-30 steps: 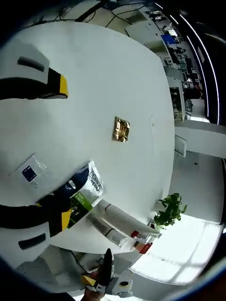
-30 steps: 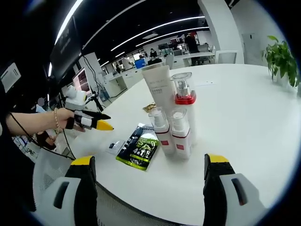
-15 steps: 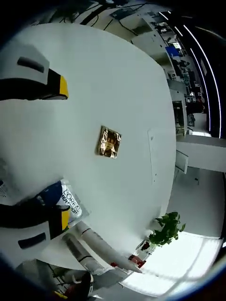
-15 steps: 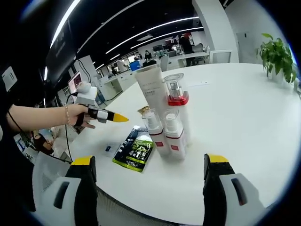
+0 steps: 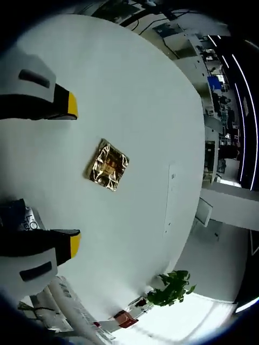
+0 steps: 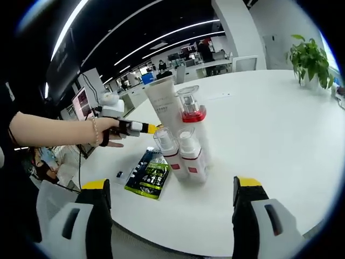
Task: Arrange the skincare products in the storage area until every visible bottle or jar stands upright without overlapping.
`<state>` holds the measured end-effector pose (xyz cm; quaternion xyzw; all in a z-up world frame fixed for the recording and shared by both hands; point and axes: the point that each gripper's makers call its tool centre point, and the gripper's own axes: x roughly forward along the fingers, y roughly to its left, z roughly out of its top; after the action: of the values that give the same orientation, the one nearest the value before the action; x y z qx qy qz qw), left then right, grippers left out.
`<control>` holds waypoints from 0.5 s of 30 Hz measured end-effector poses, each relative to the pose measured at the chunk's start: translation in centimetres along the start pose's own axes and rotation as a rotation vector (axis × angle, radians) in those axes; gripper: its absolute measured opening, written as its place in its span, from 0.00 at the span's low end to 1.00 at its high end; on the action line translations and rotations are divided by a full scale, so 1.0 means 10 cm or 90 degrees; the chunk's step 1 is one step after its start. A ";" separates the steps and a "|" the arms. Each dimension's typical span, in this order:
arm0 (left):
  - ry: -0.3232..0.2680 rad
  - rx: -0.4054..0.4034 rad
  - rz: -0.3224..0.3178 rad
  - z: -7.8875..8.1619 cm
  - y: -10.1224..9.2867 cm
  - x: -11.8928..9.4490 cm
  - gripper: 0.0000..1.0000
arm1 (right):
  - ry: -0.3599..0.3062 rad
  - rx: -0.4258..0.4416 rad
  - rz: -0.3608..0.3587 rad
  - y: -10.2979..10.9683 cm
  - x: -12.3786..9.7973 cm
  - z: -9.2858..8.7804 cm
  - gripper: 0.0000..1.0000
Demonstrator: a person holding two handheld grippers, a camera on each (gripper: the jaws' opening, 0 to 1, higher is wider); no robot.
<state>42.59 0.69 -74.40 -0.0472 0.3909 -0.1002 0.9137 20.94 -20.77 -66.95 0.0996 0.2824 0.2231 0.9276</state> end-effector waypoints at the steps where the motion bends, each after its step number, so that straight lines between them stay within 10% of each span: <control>1: -0.003 -0.001 0.010 0.03 0.00 0.04 0.76 | 0.000 0.002 -0.002 -0.01 0.00 0.00 0.94; 15: -0.006 -0.060 0.094 0.18 -0.04 0.39 0.73 | 0.003 0.003 -0.016 -0.05 0.00 -0.02 0.91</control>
<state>46.48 -0.54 -75.79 -0.0615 0.3930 -0.0139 0.9174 21.01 -21.18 -67.25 0.0980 0.2860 0.2113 0.9295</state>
